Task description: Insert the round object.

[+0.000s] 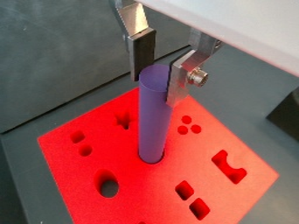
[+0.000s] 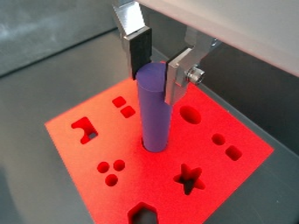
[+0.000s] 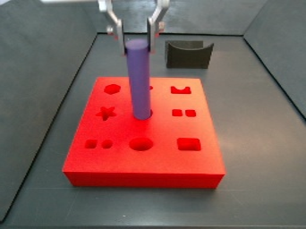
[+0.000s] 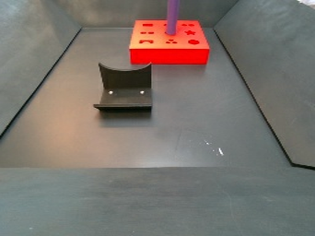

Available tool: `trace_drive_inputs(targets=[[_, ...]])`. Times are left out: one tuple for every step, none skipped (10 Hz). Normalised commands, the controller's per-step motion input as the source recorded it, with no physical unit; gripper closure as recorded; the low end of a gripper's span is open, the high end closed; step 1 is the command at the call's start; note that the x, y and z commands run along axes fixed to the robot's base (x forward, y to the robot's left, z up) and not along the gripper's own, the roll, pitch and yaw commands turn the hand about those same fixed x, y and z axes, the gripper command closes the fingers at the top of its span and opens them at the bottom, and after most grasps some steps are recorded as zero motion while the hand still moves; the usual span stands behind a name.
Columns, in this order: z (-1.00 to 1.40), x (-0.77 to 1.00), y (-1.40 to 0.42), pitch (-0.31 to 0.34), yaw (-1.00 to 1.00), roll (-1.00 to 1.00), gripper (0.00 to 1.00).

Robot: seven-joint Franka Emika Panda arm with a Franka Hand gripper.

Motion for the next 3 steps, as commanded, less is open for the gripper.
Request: trace_drive_inputs(targets=[[-0.43, -0.05, 0.04, 0.000, 0.00, -0.05, 1.00], [-0.10, 0.00, 0.00, 0.010, 0.00, 0.00, 1.00], [0.00, 0.00, 0.00, 0.000, 0.00, 0.00, 1.00]])
